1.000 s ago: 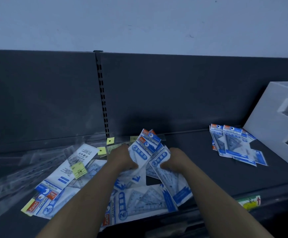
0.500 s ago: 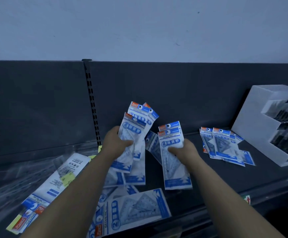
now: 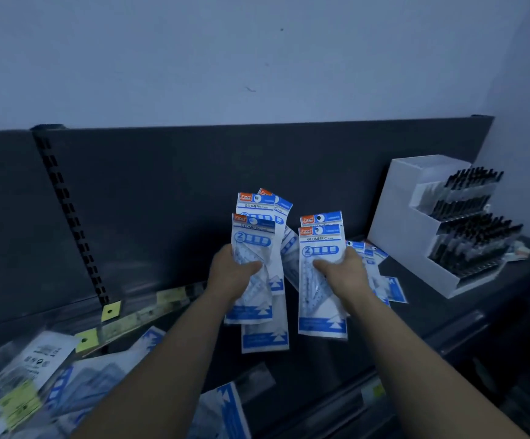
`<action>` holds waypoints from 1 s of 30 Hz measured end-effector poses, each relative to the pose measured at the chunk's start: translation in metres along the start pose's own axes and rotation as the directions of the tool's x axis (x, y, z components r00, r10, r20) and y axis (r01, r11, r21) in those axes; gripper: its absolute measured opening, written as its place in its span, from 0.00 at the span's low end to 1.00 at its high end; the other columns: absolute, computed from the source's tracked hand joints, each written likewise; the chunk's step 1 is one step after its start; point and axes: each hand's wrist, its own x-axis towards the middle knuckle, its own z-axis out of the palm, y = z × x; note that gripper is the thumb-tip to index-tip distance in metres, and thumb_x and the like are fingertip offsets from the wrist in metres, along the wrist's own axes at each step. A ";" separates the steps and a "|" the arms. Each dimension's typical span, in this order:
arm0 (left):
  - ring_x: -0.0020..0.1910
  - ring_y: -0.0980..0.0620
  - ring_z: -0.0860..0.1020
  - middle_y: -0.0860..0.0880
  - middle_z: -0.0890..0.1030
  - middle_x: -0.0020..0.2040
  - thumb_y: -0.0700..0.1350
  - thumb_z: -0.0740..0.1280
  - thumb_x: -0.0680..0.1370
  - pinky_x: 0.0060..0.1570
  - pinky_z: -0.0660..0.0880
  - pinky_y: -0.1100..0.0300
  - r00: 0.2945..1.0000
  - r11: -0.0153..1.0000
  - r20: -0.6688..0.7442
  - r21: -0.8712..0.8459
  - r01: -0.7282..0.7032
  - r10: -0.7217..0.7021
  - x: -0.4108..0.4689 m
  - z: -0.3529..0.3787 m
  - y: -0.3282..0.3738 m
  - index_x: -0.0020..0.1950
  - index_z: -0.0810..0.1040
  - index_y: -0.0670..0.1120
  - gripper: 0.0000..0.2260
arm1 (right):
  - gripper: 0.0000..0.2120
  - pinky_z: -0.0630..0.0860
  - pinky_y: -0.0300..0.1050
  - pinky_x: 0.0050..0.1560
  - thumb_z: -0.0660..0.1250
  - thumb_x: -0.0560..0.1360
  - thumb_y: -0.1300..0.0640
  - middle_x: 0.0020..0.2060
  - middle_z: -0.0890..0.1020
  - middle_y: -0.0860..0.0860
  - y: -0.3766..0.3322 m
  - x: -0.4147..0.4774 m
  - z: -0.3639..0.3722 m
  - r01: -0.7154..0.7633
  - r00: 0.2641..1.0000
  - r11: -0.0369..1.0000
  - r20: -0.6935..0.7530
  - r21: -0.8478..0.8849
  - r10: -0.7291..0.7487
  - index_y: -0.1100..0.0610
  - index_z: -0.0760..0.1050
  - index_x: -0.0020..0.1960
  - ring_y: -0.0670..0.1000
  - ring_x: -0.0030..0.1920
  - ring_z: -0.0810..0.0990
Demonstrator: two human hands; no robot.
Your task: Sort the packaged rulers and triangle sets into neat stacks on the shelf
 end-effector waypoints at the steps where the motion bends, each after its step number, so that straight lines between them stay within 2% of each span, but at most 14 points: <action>1: 0.51 0.47 0.80 0.46 0.81 0.53 0.37 0.73 0.72 0.52 0.78 0.52 1.000 1.000 0.012 0.007 0.005 -0.005 0.004 0.016 -0.001 0.56 0.76 0.42 0.14 | 0.12 0.76 0.48 0.48 0.71 0.73 0.63 0.47 0.81 0.51 0.003 0.009 -0.010 -0.009 1.000 1.000 -0.027 -0.007 0.009 0.57 0.72 0.54 0.53 0.47 0.81; 5: 0.51 0.47 0.80 0.45 0.81 0.53 0.36 0.73 0.72 0.54 0.78 0.51 0.998 1.000 0.051 0.018 0.026 -0.027 0.024 0.085 -0.004 0.55 0.75 0.42 0.14 | 0.14 0.79 0.54 0.54 0.70 0.72 0.63 0.50 0.82 0.52 0.019 0.050 -0.055 -0.039 0.995 0.997 -0.090 -0.065 0.033 0.57 0.73 0.56 0.53 0.49 0.82; 8: 0.52 0.46 0.80 0.43 0.81 0.54 0.36 0.73 0.71 0.55 0.78 0.47 0.996 0.998 0.062 0.018 0.057 -0.058 0.038 0.125 -0.007 0.56 0.76 0.41 0.14 | 0.13 0.76 0.49 0.48 0.68 0.72 0.65 0.49 0.81 0.52 0.030 0.074 -0.082 -0.066 0.993 0.990 -0.109 -0.124 0.053 0.59 0.72 0.56 0.53 0.48 0.80; 13: 0.51 0.48 0.78 0.45 0.79 0.55 0.38 0.74 0.72 0.53 0.77 0.53 0.994 0.995 0.057 0.044 0.089 -0.091 0.054 0.185 -0.014 0.58 0.73 0.41 0.17 | 0.14 0.72 0.46 0.44 0.67 0.73 0.66 0.48 0.78 0.53 0.049 0.113 -0.115 -0.077 0.994 0.959 -0.093 -0.272 0.053 0.58 0.68 0.56 0.53 0.44 0.76; 16: 0.53 0.49 0.76 0.46 0.76 0.56 0.39 0.75 0.71 0.51 0.74 0.58 0.991 0.986 0.077 0.131 0.099 -0.110 0.057 0.203 -0.026 0.61 0.69 0.40 0.23 | 0.23 0.72 0.46 0.49 0.69 0.72 0.65 0.53 0.76 0.55 0.061 0.127 -0.120 -0.044 0.999 0.924 -0.018 -0.380 0.040 0.58 0.65 0.64 0.55 0.50 0.76; 18: 0.60 0.45 0.74 0.42 0.72 0.64 0.43 0.76 0.69 0.57 0.75 0.54 0.993 0.968 0.060 0.236 0.087 -0.104 0.058 0.208 -0.034 0.66 0.67 0.40 0.30 | 0.32 0.71 0.47 0.55 0.71 0.71 0.61 0.58 0.71 0.55 0.071 0.133 -0.119 0.007 1.000 0.858 0.016 -0.513 0.002 0.56 0.61 0.70 0.58 0.58 0.74; 21: 0.70 0.42 0.64 0.40 0.60 0.73 0.50 0.74 0.71 0.68 0.66 0.51 0.996 0.929 0.033 0.363 0.070 -0.088 0.055 0.205 -0.036 0.76 0.57 0.40 0.40 | 0.34 0.71 0.50 0.61 0.72 0.69 0.53 0.62 0.68 0.56 0.077 0.136 -0.111 0.115 0.993 0.764 0.056 -0.634 -0.103 0.51 0.63 0.71 0.59 0.62 0.72; 24: 0.71 0.44 0.64 0.42 0.62 0.74 0.56 0.70 0.74 0.70 0.65 0.49 0.999 0.931 -0.001 0.362 0.034 -0.036 0.047 0.193 -0.036 0.77 0.57 0.42 0.38 | 0.32 0.64 0.49 0.67 0.71 0.72 0.51 0.69 0.65 0.59 0.075 0.135 -0.093 0.221 0.975 0.703 0.154 -0.676 -0.158 0.54 0.65 0.72 0.58 0.69 0.65; 26: 0.70 0.46 0.66 0.43 0.64 0.74 0.58 0.67 0.75 0.69 0.66 0.52 0.999 0.922 -0.036 0.388 0.011 0.003 0.040 0.178 -0.035 0.76 0.60 0.43 0.35 | 0.29 0.61 0.48 0.70 0.70 0.73 0.52 0.72 0.63 0.59 0.069 0.130 -0.074 0.317 0.948 0.669 0.239 -0.672 -0.210 0.56 0.66 0.72 0.57 0.72 0.61; 30: 0.68 0.49 0.69 0.46 0.71 0.70 0.52 0.64 0.79 0.65 0.66 0.57 0.982 0.860 -0.156 0.510 -0.013 0.107 0.021 0.127 -0.033 0.73 0.66 0.44 0.24 | 0.22 0.59 0.47 0.70 0.68 0.74 0.54 0.69 0.68 0.58 0.049 0.108 -0.025 0.538 0.842 0.585 0.419 -0.607 -0.340 0.57 0.73 0.67 0.57 0.70 0.64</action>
